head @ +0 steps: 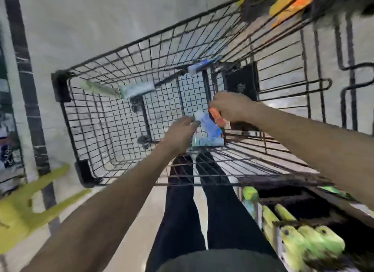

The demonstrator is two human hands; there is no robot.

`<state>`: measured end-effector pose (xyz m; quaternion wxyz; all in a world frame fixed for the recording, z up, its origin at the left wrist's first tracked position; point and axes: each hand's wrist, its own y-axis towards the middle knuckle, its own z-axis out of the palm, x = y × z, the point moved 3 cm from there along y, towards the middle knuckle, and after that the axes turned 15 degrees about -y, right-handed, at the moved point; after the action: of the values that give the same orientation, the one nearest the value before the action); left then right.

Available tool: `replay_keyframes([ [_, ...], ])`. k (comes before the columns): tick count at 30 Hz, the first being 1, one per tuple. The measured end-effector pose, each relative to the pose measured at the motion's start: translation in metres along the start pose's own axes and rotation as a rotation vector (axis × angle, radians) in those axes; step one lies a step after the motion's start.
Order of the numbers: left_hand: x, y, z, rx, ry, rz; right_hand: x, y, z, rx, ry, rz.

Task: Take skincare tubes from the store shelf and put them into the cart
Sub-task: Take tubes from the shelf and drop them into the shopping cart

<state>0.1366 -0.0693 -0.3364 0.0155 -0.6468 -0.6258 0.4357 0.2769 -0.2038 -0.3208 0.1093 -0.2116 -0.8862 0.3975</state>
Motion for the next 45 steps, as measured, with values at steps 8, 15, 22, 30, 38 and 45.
replay_keyframes([
  [8, 0.063, 0.118, 0.088, 0.109, 0.229, 0.251, -0.019, 0.135, 0.055, 0.045, -0.467, -0.373],
  [15, 0.088, 0.153, 0.11, 0.01, 0.283, 0.365, -0.032, 0.169, 0.08, 0.147, -0.547, -0.508],
  [22, 0.099, 0.141, 0.1, -0.015, 0.205, 0.432, -0.034, 0.175, 0.081, 0.136, -0.559, -0.578],
  [30, 0.121, 0.072, 0.058, 0.098, -0.382, -0.078, -0.043, 0.127, 0.043, 0.177, -0.14, -0.3],
  [38, 0.111, -0.048, 0.005, -0.03, -1.602, -0.568, -0.039, 0.022, 0.015, -0.139, 1.231, 0.379],
  [45, 0.039, -0.121, -0.062, -0.095, -1.965, -0.354, 0.029, -0.086, -0.027, -0.143, 2.178, -0.017],
])
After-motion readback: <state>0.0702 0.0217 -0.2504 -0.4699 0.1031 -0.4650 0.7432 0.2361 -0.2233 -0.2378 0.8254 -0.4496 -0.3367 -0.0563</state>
